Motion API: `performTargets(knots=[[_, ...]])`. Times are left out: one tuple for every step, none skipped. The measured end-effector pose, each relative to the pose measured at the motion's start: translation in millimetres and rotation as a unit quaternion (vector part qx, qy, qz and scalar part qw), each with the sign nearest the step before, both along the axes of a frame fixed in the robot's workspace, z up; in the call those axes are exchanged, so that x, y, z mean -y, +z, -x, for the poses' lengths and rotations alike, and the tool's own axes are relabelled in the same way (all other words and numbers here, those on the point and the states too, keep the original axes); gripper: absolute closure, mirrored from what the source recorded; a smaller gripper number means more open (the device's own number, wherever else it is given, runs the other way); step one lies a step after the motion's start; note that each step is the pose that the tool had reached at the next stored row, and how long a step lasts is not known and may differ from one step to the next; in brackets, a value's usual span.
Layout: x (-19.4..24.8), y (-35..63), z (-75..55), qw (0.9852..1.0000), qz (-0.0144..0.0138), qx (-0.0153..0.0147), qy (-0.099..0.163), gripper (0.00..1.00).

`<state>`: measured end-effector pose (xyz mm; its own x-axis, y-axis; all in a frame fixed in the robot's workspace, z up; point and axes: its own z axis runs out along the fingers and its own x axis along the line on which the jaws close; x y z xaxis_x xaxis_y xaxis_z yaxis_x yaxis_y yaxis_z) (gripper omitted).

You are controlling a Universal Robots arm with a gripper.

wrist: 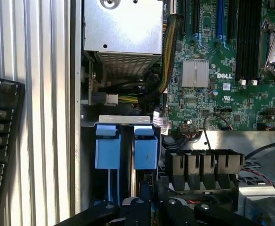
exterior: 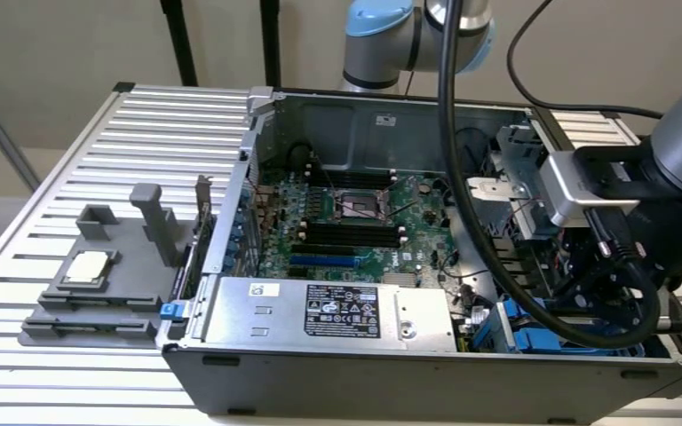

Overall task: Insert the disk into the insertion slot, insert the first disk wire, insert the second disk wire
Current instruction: 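Insert the second disk wire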

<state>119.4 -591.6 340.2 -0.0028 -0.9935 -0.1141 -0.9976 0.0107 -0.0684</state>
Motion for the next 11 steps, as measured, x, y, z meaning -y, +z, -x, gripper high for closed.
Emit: performTargets(knots=[[0.0,-0.2,0.0,1.0,-0.0001,0.0002,0.001,0.83],[0.0,-0.4,0.0,1.0,-0.0002,0.0004,0.001,0.83],[0.0,-0.9,0.0,1.0,-0.0009,0.0007,0.002,0.83],[0.0,-1.0,0.0,1.0,-0.001,0.0009,0.002,0.83],[0.0,-1.0,0.0,1.0,-0.0011,0.001,0.003,0.83],[0.0,-0.9,0.0,1.0,-0.001,0.0011,0.003,0.83],[0.0,-0.8,0.0,1.0,-0.001,0.0012,0.003,0.83],[0.0,-0.7,0.0,1.0,-0.001,0.0012,0.003,0.83],[0.0,-0.7,0.0,1.0,-0.001,0.0012,0.003,0.83],[0.0,-0.8,0.0,1.0,-0.001,0.0013,0.004,0.83],[0.1,-1.0,0.0,1.0,-0.001,0.0013,0.004,0.83]])
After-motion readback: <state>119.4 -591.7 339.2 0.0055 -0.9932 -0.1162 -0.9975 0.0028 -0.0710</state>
